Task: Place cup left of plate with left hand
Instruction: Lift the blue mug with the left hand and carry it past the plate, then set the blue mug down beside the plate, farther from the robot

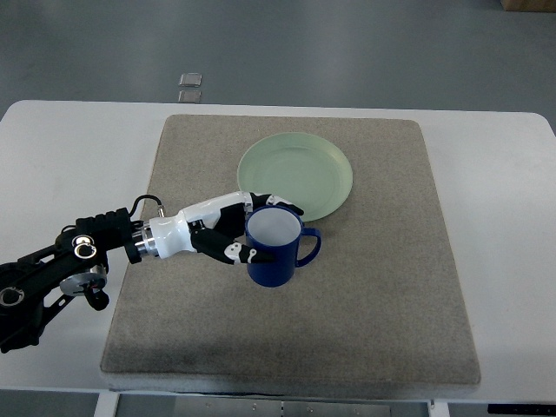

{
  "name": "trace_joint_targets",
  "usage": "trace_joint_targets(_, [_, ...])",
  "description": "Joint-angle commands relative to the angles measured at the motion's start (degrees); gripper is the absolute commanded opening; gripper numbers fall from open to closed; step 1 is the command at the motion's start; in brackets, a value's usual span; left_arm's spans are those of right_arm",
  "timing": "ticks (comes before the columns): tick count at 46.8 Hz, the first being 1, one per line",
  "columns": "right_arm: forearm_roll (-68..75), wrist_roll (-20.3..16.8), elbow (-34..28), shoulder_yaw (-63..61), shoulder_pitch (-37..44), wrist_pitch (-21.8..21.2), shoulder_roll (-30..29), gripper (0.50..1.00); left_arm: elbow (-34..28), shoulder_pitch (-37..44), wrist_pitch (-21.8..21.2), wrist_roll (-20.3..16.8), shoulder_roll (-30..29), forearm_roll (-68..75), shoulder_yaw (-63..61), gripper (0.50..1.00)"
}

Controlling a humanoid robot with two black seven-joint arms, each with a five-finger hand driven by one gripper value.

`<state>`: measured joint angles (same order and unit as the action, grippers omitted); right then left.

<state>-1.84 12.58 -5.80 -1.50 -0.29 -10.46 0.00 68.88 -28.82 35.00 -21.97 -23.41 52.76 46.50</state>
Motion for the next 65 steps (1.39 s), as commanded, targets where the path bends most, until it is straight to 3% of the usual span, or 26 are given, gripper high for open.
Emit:
trace_joint_targets(1, [0.0,0.0,0.0,0.0,0.0,0.0,0.0,0.932,-0.1,-0.3,0.0,0.1,-1.3,0.0,4.3,0.5])
trace_joint_targets(9, [0.0,0.0,0.0,0.0,0.0,0.0,0.0,0.932,-1.8,-0.9,0.0,0.1,-4.2,-0.1,10.0,0.5])
trace_joint_targets(19, [0.0,0.0,0.0,0.0,0.0,0.0,0.0,0.932,-8.3,-0.9,0.0,0.0,-4.6,-0.1,12.5,0.5])
trace_joint_targets(37, [0.0,0.0,0.0,0.0,0.0,0.0,0.0,0.932,-13.2,-0.4,-12.8,-0.6,-3.7,-0.2,11.8,0.5])
trace_joint_targets(53, [0.0,0.0,0.0,0.0,0.0,0.0,0.0,0.932,-21.7,-0.7,-14.0,-0.6,0.7,-0.3,11.7,0.5])
trace_joint_targets(65, [0.0,0.0,0.0,0.0,0.0,0.0,0.0,0.932,-22.3,-1.0,-15.8,-0.6,1.5,-0.6,11.5,0.5])
